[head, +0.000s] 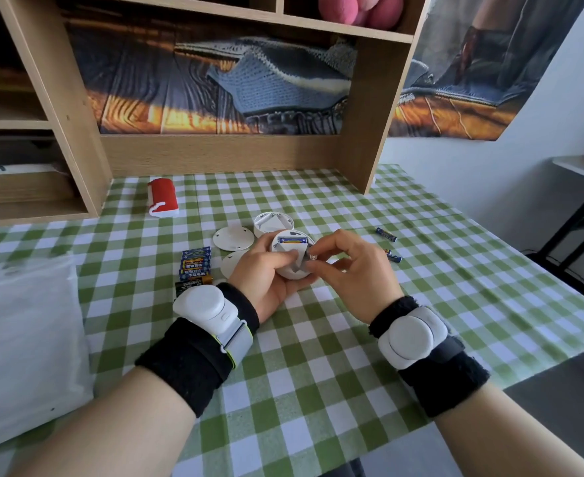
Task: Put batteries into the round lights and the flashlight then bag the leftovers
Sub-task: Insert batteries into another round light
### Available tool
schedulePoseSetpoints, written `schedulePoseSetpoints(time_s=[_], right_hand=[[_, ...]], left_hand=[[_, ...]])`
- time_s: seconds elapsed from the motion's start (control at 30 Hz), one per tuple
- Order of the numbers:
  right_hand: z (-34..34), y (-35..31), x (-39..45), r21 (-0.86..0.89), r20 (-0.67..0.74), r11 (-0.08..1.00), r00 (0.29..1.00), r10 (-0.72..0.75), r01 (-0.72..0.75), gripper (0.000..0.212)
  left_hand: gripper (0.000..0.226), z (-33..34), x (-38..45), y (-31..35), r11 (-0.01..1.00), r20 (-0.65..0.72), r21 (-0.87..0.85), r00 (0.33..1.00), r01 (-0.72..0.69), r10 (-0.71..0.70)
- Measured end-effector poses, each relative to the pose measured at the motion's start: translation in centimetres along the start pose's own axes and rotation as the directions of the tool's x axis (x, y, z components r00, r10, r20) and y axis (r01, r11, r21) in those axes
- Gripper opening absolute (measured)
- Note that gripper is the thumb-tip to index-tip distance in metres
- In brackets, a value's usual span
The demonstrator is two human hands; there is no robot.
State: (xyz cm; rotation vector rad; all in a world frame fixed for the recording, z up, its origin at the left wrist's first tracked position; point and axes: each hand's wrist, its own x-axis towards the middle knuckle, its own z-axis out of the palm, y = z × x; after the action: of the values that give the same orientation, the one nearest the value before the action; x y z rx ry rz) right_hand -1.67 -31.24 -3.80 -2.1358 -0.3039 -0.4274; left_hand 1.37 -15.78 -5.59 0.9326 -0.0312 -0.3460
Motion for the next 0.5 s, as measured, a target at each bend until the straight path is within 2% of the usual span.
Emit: schedulePoseSetpoints(time_s=[0.23, 0.4, 0.5], right_hand=[[0.3, 1.1, 0.0, 0.130, 0.050, 0.989, 0.997, 0.059, -0.065, 0.015], [0.3, 1.5, 0.0, 0.193, 0.080, 0.973, 0.990, 0.113, -0.126, 0.046], [0.4, 1.9, 0.1, 0.269, 0.117, 0.951, 0.985, 0.127, -0.154, 0.057]], left_hand=[[0.045, 0.2, -0.2, 0.0, 1.000, 0.024, 0.012, 1.000, -0.001, 0.001], [0.045, 0.2, -0.3, 0.0, 1.000, 0.070, -0.005, 0.998, 0.007, -0.006], [0.050, 0.1, -0.3, -0.1, 0.999, 0.103, 0.031, 0.995, -0.011, 0.008]])
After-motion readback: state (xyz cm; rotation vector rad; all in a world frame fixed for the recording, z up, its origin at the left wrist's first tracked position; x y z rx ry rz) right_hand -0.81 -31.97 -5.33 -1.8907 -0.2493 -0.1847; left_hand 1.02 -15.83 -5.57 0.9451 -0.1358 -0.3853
